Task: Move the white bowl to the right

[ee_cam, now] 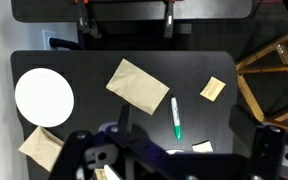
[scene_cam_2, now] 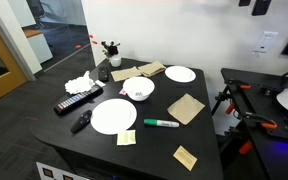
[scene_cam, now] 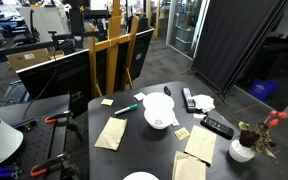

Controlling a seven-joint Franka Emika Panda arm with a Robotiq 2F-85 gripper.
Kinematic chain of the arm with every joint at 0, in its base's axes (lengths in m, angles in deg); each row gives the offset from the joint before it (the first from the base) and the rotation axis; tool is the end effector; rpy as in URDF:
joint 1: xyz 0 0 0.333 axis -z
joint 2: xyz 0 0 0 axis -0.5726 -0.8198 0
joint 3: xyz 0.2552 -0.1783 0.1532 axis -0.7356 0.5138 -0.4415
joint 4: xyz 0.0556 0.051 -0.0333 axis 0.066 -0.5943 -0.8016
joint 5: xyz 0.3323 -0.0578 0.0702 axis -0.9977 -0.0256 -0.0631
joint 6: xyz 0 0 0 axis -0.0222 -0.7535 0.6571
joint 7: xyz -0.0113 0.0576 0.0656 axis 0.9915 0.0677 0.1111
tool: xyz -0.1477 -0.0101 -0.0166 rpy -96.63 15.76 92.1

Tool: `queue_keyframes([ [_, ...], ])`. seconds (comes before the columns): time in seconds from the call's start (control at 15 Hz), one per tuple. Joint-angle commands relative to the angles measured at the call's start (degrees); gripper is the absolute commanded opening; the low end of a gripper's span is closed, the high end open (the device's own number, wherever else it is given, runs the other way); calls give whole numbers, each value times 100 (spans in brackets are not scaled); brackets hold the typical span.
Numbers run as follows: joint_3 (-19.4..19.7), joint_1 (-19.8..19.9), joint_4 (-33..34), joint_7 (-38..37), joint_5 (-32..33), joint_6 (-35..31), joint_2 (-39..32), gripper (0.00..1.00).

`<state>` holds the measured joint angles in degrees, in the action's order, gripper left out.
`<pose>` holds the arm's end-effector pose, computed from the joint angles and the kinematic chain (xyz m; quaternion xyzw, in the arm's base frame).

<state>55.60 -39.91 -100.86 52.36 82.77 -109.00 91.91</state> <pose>0.3031 0.0764 0.4531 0.9967 -0.0133 -0.0759 0.0262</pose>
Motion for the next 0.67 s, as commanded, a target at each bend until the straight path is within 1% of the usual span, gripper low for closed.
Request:
queue_keyframes([
  [0.0, 175, 371, 140, -431, -29, -220, -395, 100],
  [0.27, 343, 709, 194, -893, -22, -860, -912, 100],
  [0.4, 390, 831, 212, -1168, -7, -1309, -1238, 100],
  [0.6, 459, 914, 215, -1455, 21, -2116, -1691, 100],
])
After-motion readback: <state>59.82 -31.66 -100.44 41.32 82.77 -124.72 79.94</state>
